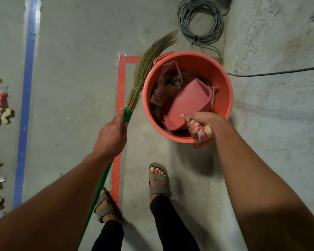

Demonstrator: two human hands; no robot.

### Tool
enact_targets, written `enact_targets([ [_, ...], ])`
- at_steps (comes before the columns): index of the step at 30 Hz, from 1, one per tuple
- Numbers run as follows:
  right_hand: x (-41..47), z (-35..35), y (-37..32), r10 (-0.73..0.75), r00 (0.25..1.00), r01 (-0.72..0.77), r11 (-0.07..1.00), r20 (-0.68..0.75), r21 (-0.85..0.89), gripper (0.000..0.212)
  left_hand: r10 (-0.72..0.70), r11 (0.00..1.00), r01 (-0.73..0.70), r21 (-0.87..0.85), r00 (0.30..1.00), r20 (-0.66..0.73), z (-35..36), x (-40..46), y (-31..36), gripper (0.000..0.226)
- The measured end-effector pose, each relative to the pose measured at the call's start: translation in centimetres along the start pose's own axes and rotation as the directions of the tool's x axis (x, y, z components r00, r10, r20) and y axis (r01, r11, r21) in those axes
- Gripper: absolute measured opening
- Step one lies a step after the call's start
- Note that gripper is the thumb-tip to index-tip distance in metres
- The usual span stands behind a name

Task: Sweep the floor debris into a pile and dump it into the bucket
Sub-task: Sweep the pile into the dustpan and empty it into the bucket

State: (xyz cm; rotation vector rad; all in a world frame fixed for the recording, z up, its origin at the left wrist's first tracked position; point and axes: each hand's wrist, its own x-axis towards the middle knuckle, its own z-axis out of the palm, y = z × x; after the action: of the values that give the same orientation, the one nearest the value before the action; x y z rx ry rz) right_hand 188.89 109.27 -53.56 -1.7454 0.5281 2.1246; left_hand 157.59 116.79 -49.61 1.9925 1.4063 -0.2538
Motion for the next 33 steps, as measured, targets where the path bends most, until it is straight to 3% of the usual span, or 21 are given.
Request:
enact_targets([
  [4, -6.5, 0.0, 1.7, -0.09, 0.994, 0.086, 0.994, -0.066, -0.064, 0.041, -0.022, 1.0, 0.022, -0.019, 1.0, 0.005, -1.4, -1.3, 1.9, 0.054],
  [8, -8.6, -1.1, 3.1, -0.129, 0.985, 0.128, 0.992, -0.115, -0.012, 0.039, -0.04, 0.998, 0.04, -0.041, 0.999, -0.001, -2.2, -1.8, 3.0, 0.053],
  [14, -1.0, -0.8, 0.4, -0.072, 0.989, 0.063, 0.995, -0.13, -0.075, 0.04, -0.045, 0.999, 0.045, -0.019, 0.999, -0.007, -1.1, -0.3, 2.4, 0.054],
  [22, 4.1, 0.3, 0.1, -0.139, 0.98, 0.121, 0.985, -0.144, -0.121, 0.042, -0.024, 0.999, 0.023, 0.023, 0.999, 0.022, 1.6, 1.5, 0.0, 0.052],
  [28, -2.5, 1.7, 3.1, -0.144, 0.967, 0.114, 0.982, -0.212, -0.15, 0.038, -0.033, 0.999, 0.034, -0.03, 0.999, 0.041, -0.3, -1.6, 0.2, 0.052],
  [33, -10.7, 3.7, 6.8, -0.281, 0.906, 0.204, 0.945, -0.316, -0.256, 0.031, -0.047, 0.997, 0.047, -0.058, 0.999, -0.008, -3.6, -4.9, 0.9, 0.051],
])
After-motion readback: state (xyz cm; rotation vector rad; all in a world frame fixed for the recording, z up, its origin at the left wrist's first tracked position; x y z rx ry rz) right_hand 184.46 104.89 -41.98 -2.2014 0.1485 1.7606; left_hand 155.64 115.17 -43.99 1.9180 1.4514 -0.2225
